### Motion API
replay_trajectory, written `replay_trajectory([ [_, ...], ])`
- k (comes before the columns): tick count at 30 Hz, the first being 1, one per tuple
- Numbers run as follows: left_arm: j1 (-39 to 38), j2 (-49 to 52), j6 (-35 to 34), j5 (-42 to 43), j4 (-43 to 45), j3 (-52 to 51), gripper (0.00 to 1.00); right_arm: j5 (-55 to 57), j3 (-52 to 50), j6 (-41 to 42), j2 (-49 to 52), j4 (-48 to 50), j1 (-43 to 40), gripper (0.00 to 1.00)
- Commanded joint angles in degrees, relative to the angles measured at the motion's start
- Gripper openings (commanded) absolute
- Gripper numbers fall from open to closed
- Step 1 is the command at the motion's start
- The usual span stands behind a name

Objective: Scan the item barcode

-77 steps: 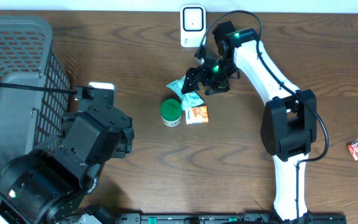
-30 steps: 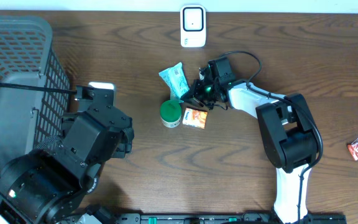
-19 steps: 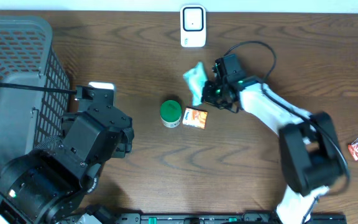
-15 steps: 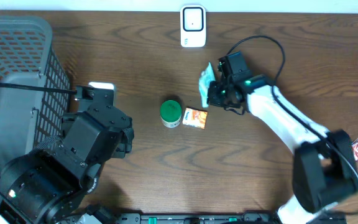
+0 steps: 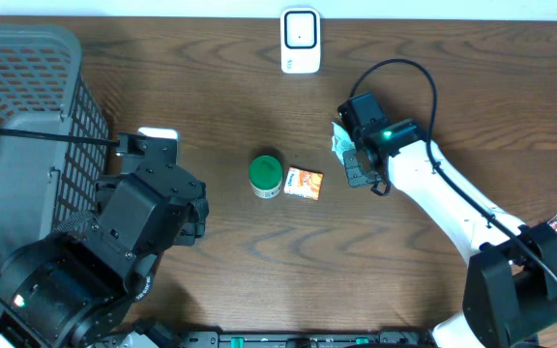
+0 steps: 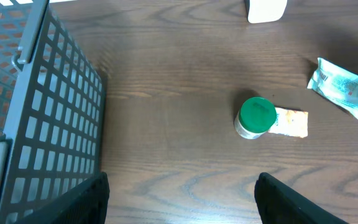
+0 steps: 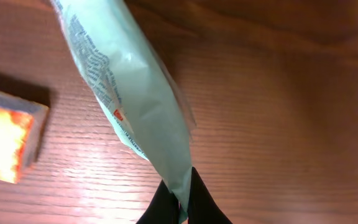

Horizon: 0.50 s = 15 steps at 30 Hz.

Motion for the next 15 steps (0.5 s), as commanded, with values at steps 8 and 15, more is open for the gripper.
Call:
replay_trajectory([
  [8,0.2,-0.04,-0.72,-0.76,-0.24,0.57,0.75,0.17,-0.15,-13.27,-1.18,-0.48,11.21,0.01],
  [15,0.2,-0.04,-0.72,-0.76,-0.24,0.57,0.75,0.13,-0.15,-10.75,-1.18,-2.56,13.25,0.01],
])
